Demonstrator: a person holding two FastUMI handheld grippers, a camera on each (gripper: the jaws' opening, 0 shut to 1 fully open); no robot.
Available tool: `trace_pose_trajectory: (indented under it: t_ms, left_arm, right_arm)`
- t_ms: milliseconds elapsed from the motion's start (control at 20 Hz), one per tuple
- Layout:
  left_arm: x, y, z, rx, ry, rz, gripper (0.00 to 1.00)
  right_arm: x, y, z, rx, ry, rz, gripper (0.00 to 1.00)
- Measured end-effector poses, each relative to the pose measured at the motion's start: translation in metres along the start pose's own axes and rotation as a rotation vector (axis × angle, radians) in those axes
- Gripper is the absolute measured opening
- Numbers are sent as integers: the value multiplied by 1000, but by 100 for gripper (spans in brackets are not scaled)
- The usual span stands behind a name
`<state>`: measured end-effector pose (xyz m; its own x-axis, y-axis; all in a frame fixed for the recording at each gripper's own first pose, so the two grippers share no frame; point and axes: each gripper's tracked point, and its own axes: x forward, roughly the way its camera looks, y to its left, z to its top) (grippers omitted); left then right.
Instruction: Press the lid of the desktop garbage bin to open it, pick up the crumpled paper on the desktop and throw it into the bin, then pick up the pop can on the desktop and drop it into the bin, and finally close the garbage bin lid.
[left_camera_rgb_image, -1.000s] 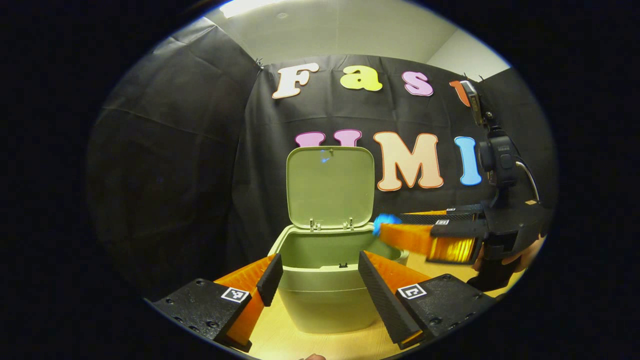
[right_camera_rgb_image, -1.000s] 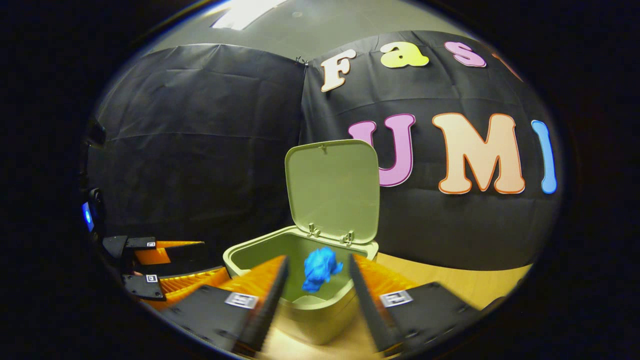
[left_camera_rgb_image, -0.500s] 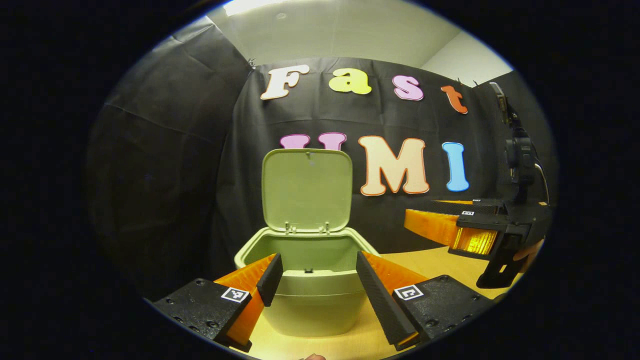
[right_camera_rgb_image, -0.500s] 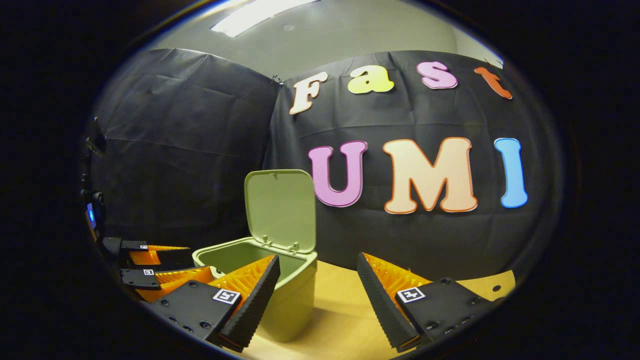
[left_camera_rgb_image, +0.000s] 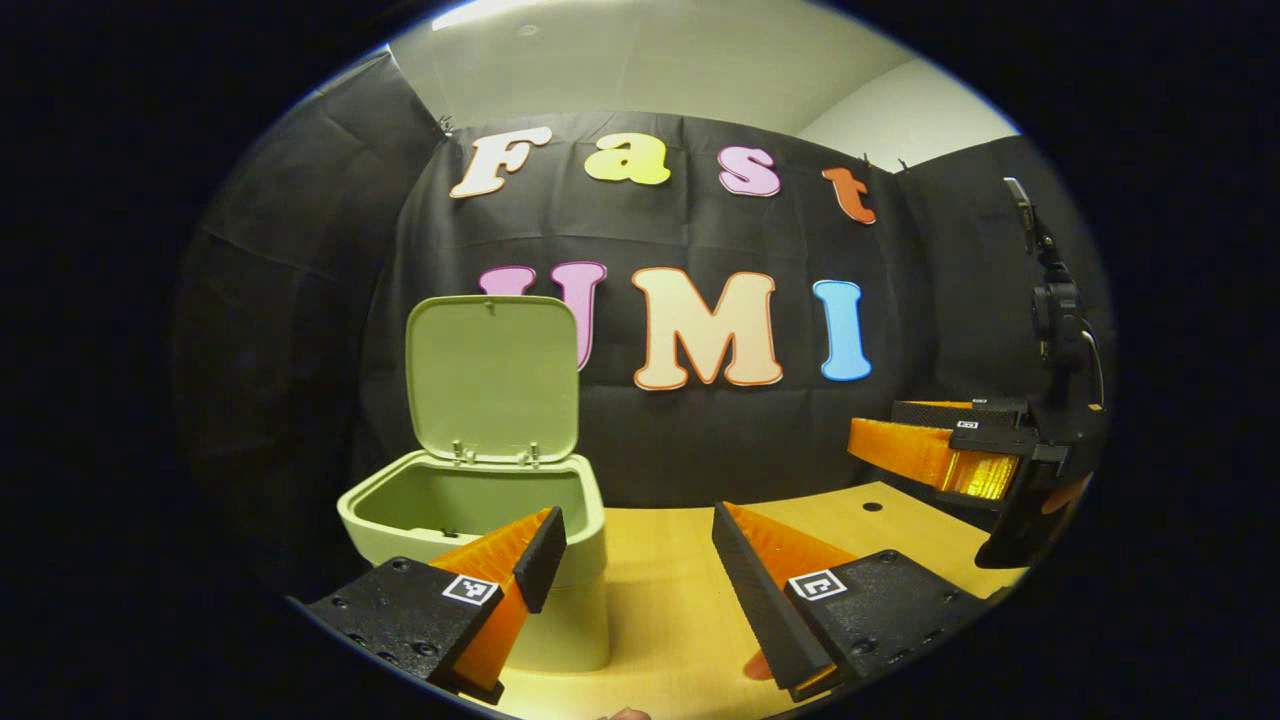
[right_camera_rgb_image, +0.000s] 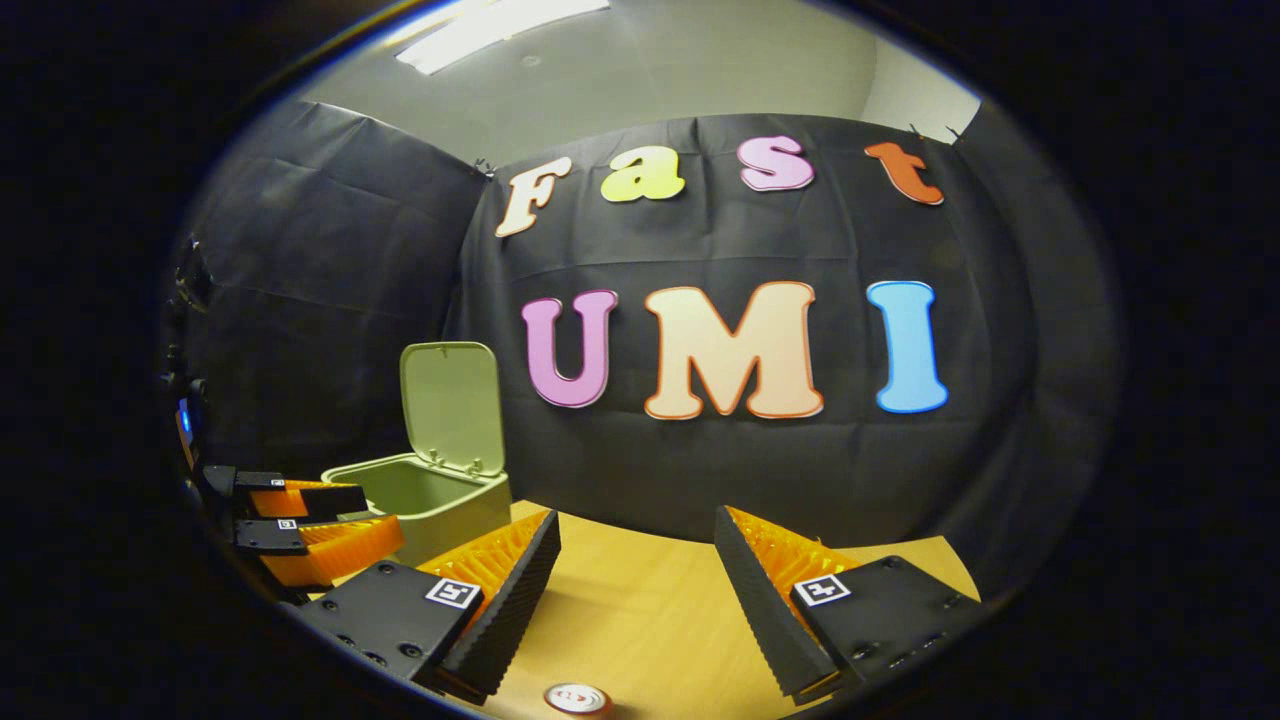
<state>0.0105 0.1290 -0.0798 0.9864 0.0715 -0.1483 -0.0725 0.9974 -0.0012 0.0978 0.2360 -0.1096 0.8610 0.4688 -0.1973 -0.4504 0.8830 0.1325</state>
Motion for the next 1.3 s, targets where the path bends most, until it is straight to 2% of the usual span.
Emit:
trace_pose_trajectory:
  t_ms: [250, 550, 950, 1300]
  left_arm:
    - [15, -58, -24, -2, 50, -84, 90]
    - [22, -102, -62, -7, 124, -130, 90]
    - [13, -126, -157, -22, 312, -108, 90]
    - [4, -139, -198, -28, 403, -132, 90]
  right_arm:
    - [-40, -81, -13, 11, 45, -124, 98]
    - [-83, -148, -25, 14, 86, -230, 98]
    - [-126, -200, -45, 6, 159, -296, 98]
    - [-141, -201, -56, -19, 190, -304, 98]
